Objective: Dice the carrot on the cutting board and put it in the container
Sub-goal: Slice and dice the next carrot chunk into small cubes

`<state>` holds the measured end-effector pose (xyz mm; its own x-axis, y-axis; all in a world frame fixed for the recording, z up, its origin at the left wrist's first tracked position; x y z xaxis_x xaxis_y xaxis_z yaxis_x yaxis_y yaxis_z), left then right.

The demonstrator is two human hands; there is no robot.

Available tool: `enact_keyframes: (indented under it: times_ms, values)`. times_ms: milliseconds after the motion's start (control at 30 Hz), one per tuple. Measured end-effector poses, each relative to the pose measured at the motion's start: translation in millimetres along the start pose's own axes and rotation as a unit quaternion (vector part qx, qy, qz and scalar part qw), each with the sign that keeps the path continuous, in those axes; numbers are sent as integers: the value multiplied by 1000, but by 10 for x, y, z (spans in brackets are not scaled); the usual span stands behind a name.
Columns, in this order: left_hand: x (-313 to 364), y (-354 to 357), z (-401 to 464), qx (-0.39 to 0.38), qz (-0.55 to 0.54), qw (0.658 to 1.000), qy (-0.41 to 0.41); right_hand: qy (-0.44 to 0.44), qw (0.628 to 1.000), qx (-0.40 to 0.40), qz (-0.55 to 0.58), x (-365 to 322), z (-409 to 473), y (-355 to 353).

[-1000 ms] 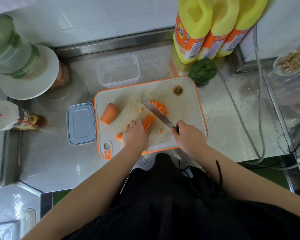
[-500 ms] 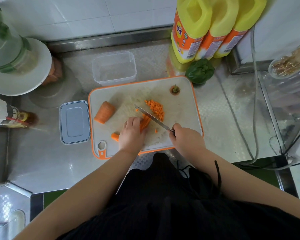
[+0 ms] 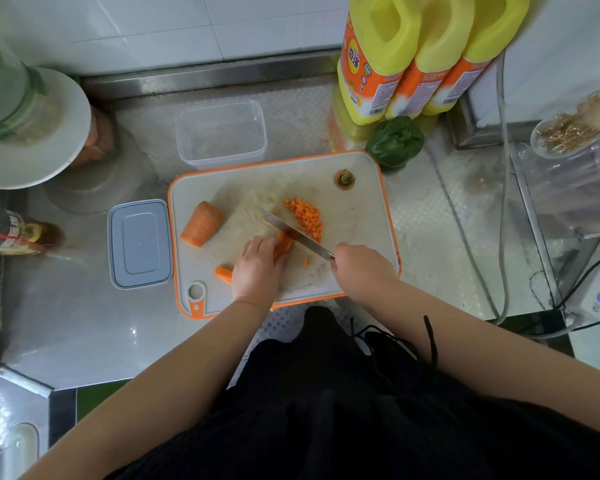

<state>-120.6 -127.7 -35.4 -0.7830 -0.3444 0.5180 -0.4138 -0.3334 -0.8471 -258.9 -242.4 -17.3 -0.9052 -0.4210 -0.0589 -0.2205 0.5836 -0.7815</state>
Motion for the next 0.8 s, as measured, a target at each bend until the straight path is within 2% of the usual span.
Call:
enact_keyframes:
  times_ms: [267, 400, 633, 800]
  values:
    - [23, -16, -6, 5, 11, 1000, 15, 9, 998, -30, 63, 4, 79, 77]
    - [9, -42, -26, -6, -3, 1000, -4, 11, 993, -24, 114, 79, 64, 24]
    - [21, -77, -8, 8, 7, 1000, 13, -50, 997, 33, 38, -12, -142, -34]
    - [22, -60, 17, 21, -7, 999, 31, -47, 998, 34, 7, -38, -156, -29]
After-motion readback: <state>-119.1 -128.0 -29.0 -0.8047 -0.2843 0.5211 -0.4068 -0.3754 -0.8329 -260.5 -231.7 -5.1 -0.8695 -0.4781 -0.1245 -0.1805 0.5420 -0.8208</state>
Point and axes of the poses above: each hand's wrist, its own z-axis towards the middle knuckle, its own y-axis out of the palm, x = y × z, the point moved 7 cm from there along z, towards the middle knuckle, and after that the axes turned 13 degrees about y, right-handed, at the moved point
